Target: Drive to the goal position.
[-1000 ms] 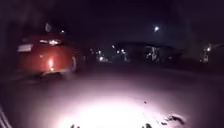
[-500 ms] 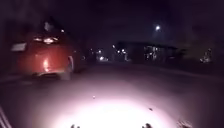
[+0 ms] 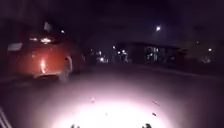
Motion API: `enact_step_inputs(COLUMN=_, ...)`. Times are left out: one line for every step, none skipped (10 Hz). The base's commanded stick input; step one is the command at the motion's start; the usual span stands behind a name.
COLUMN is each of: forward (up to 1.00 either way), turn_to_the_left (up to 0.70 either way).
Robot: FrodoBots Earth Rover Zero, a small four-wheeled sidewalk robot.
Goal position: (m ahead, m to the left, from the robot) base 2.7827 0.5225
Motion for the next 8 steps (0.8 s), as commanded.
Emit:
enact_step_inputs(forward=0.50, turn_to_the_left=0.00)
enact_step_inputs(forward=0.50, turn_to_the_left=0.00)
enact_step_inputs(forward=0.50, turn_to_the_left=0.00)
enact_step_inputs(forward=0.50, turn_to_the_left=0.00)
enact_step_inputs(forward=0.50, turn_to_the_left=0.00)
enact_step_inputs(forward=0.50, turn_to_the_left=0.00)
enact_step_inputs(forward=0.50, turn_to_the_left=0.00)
enact_step_inputs(forward=0.50, turn_to_the_left=0.00)
